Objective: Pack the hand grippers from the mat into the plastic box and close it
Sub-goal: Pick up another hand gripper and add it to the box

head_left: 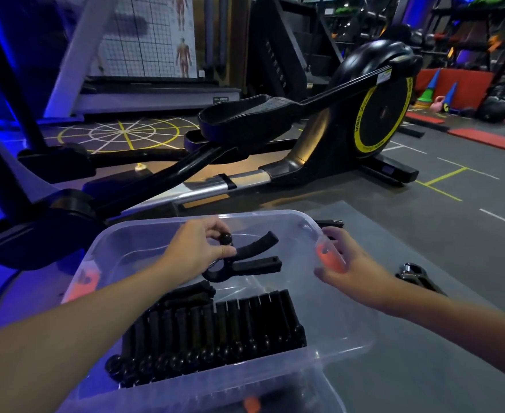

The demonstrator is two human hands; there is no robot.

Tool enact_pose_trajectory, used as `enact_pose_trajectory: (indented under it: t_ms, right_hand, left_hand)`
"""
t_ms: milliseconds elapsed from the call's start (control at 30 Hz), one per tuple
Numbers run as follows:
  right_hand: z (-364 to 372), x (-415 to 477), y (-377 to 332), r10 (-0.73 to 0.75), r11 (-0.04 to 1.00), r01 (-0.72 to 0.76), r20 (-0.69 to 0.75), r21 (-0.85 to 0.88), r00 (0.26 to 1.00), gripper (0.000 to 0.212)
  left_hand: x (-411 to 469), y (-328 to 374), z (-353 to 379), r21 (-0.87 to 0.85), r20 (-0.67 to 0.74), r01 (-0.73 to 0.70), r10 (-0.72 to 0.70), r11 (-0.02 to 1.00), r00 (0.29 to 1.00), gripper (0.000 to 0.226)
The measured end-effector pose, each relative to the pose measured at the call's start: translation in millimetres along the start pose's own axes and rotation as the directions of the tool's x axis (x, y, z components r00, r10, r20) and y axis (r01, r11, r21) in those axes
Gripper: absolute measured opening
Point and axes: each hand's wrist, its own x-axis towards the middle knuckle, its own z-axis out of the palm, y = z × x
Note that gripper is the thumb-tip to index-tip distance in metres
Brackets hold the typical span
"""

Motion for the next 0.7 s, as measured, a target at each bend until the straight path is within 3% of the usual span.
enact_pose_trajectory:
  t_ms: [267,700]
  right_hand:
    - [10,1,12,0.004,0.993,-0.003,-0.008,0.115,1.000,0.079]
    - [11,0,10,0.003,0.990,-0.001,-0.010,0.138,1.000,0.090]
  left_hand:
    - [4,-25,41,0.056,-0.050,-0.001,0.004,0.998,0.999,0.031]
    - [4,-59,65,0.186,0.109,0.012,-0.032,0.983,0.994,0.027]
